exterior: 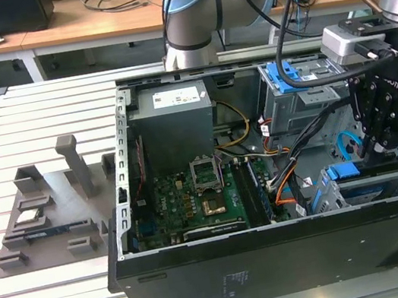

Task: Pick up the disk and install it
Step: 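Insert the second disk wire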

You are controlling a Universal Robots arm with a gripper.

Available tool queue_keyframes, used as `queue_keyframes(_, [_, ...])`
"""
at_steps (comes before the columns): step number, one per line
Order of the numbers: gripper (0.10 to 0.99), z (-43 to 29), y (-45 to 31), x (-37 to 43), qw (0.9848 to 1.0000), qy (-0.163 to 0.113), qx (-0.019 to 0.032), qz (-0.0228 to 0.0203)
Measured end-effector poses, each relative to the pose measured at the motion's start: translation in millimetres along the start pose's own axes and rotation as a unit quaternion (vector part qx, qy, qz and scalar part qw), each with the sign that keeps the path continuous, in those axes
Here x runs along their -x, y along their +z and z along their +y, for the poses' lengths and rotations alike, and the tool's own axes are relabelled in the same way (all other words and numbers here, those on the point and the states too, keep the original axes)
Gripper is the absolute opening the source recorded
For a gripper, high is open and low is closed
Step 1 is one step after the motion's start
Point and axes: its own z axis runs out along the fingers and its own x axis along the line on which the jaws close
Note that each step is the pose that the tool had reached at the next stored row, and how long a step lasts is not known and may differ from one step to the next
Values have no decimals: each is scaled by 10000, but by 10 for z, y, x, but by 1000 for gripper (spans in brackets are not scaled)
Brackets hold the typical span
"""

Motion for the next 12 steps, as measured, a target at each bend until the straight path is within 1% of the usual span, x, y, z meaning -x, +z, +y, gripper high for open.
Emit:
queue_keyframes(3, [173, -1, 3, 0, 10000, 0, -1, -2])
queue_keyframes(4, [235, 0, 3, 0, 10000, 0, 0, -2])
queue_keyframes(6, [235, 0, -5, -1, 10000, 0, 0, -1])
queue_keyframes(7, [235, 0, -27, -4, 10000, 0, 0, -8])
queue_keyframes(10, [235, 0, -158, -16, 10000, 0, 0, 0])
queue_keyframes(12, [235, 0, -225, -13, 10000, 0, 0, -2])
